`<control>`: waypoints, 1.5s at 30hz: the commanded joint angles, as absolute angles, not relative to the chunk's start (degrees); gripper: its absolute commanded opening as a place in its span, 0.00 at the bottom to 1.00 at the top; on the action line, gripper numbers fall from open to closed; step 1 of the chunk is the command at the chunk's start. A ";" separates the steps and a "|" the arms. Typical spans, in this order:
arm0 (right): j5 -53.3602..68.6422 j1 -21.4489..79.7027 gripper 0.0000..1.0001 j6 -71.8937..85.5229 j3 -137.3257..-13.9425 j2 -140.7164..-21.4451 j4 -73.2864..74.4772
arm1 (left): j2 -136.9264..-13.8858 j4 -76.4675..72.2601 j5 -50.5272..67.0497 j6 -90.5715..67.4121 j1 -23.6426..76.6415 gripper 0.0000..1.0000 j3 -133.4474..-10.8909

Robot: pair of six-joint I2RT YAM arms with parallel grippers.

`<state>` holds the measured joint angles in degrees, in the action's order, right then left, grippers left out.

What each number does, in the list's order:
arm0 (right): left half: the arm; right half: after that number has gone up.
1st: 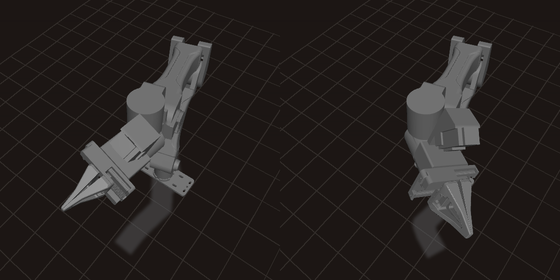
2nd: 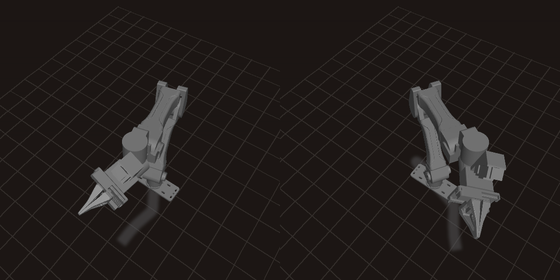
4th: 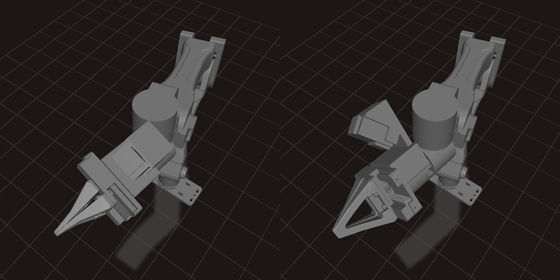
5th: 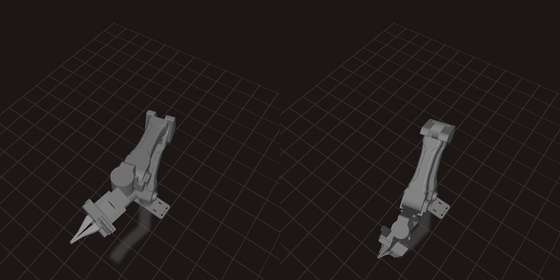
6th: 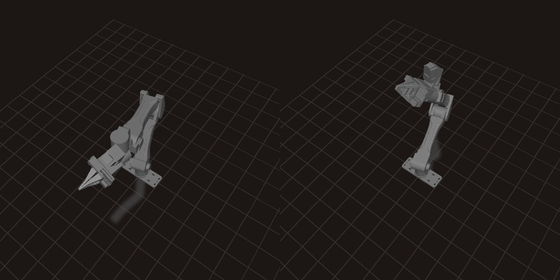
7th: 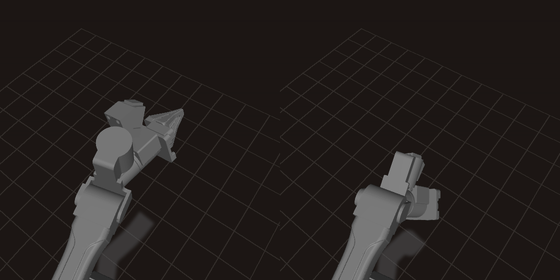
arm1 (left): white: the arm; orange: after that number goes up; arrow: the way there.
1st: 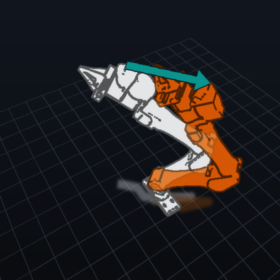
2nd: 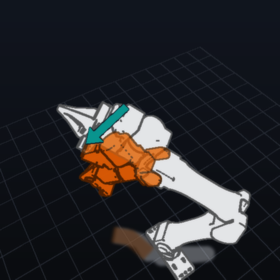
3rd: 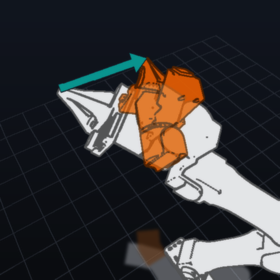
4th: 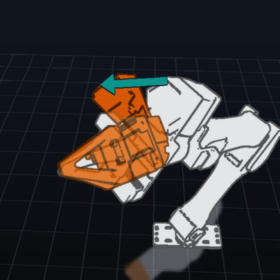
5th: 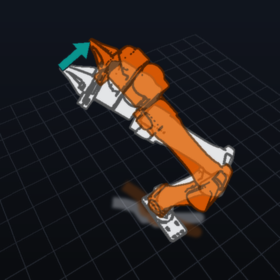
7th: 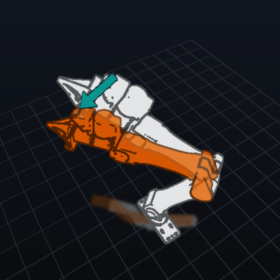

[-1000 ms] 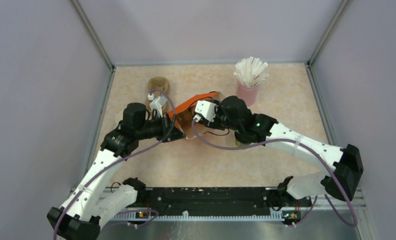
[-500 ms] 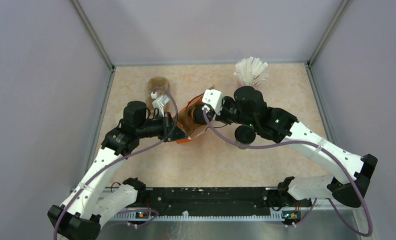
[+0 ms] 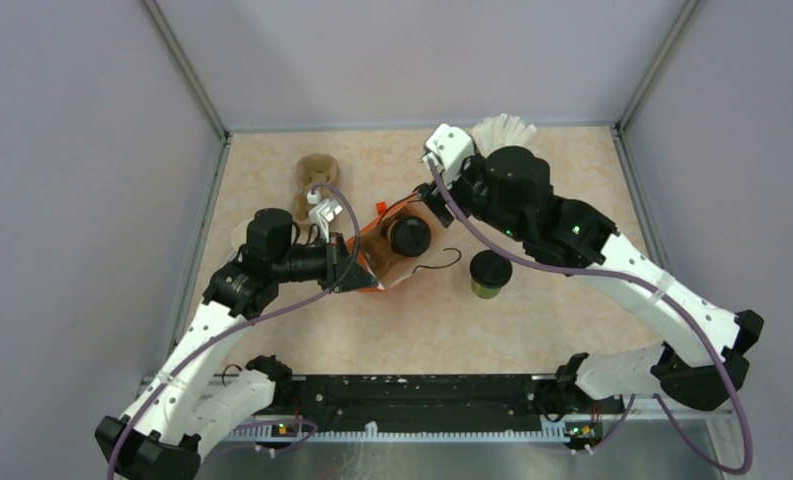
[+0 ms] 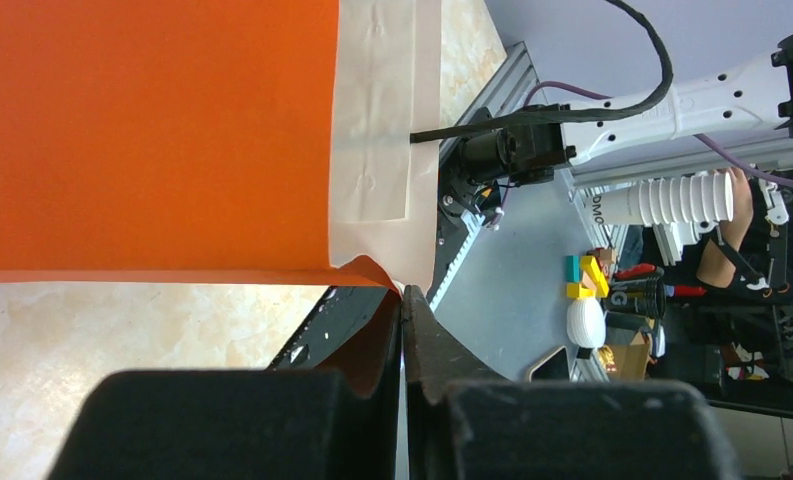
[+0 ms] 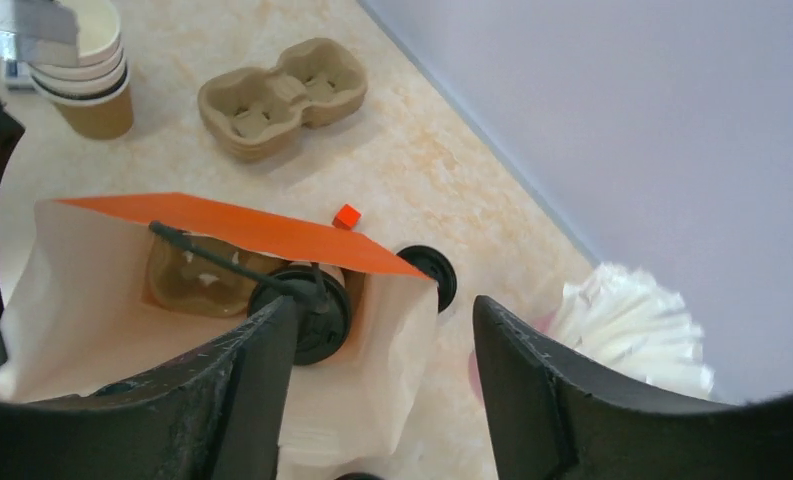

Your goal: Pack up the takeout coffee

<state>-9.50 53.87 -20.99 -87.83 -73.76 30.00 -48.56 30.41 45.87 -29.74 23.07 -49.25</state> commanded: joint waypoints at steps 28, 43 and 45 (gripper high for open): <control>0.18 38.22 0.70 0.32 -82.55 -81.38 33.38 | -51.06 29.71 45.70 -25.93 23.12 0.04 -53.92; -0.48 37.77 0.02 4.21 -83.80 -79.91 35.26 | -54.55 29.38 40.06 -25.90 23.10 0.09 -57.00; -1.06 37.79 0.00 6.27 -82.90 -78.42 35.53 | -55.52 28.17 37.94 -26.28 23.12 0.09 -57.70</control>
